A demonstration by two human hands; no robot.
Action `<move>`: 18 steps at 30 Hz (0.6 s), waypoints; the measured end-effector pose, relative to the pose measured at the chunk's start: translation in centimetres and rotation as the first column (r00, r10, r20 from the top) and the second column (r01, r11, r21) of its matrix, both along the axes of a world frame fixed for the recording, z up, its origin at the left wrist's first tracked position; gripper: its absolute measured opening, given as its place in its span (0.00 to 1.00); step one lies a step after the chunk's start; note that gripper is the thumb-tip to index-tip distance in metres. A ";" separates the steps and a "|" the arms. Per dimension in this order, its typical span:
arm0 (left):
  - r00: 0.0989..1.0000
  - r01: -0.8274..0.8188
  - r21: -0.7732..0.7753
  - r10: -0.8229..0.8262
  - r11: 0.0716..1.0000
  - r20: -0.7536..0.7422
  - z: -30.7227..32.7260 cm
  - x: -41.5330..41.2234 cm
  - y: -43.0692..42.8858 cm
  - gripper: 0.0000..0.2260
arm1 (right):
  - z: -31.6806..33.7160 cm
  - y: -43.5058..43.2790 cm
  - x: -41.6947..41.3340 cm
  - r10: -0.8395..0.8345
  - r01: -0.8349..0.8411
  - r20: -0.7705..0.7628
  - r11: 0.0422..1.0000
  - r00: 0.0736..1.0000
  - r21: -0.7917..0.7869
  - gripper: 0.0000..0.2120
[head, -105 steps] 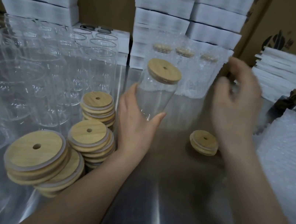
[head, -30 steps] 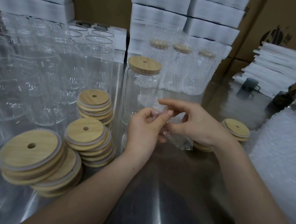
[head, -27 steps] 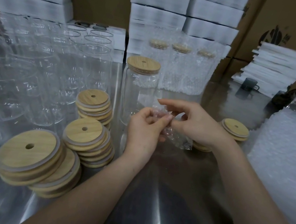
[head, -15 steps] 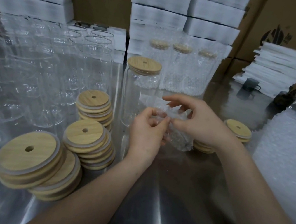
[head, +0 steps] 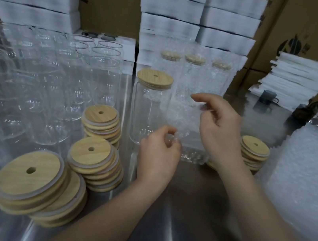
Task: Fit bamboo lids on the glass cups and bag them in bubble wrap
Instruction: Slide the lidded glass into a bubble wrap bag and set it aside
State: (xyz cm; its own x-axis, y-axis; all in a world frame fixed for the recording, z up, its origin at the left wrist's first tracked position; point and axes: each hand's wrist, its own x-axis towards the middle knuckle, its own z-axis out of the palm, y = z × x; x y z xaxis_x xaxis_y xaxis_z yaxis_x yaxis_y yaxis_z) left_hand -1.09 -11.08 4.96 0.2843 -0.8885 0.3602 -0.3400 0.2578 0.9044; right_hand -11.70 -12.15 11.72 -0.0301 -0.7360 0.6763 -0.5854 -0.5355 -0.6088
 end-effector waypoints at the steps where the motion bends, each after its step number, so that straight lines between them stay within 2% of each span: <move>1: 1.000 -0.006 0.003 0.006 1.000 0.002 0.0 0.0 0.0 0.06 | 0.2 0.1 0.4 0.056 -0.056 0.048 0.998 0.997 0.014 0.18; 3: 1.000 -0.002 0.000 0.002 1.000 0.011 0.1 0.0 0.0 0.03 | 0.7 0.1 1.3 0.125 -0.127 0.034 0.990 0.992 0.059 0.21; 7: 1.000 0.027 0.037 -0.027 0.999 -0.006 0.7 0.1 0.4 0.08 | 1.6 -0.8 3.5 0.185 -0.141 -0.133 0.946 0.974 0.291 0.45; 9: 0.999 0.041 0.062 -0.040 0.997 -0.024 0.9 0.2 0.6 0.08 | 1.5 -1.4 4.8 0.220 -0.149 -0.202 0.937 0.954 0.316 0.50; 12: 0.997 0.075 0.098 -0.072 0.992 -0.040 1.0 0.2 0.7 0.09 | 0.8 -2.3 5.8 0.180 -0.126 -0.204 0.959 0.962 0.253 0.47; 15: 0.994 0.097 0.119 -0.089 0.988 -0.067 1.0 0.2 0.6 0.10 | 0.5 -2.4 5.3 0.172 -0.156 -0.071 0.969 0.982 0.191 0.40; 18: 0.990 0.105 0.119 -0.093 0.987 -0.103 0.9 0.2 0.5 0.11 | 0.4 -1.6 4.0 0.221 -0.224 0.117 0.974 0.968 0.018 0.37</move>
State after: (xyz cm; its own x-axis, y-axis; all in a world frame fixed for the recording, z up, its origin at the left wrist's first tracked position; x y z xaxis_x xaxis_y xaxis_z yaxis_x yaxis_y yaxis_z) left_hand -0.88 -10.54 5.88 0.2210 -0.9500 0.2207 -0.2273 0.1699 0.9589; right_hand -7.67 -13.70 12.15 0.0614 -0.7537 0.6544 -0.3794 -0.6240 -0.6831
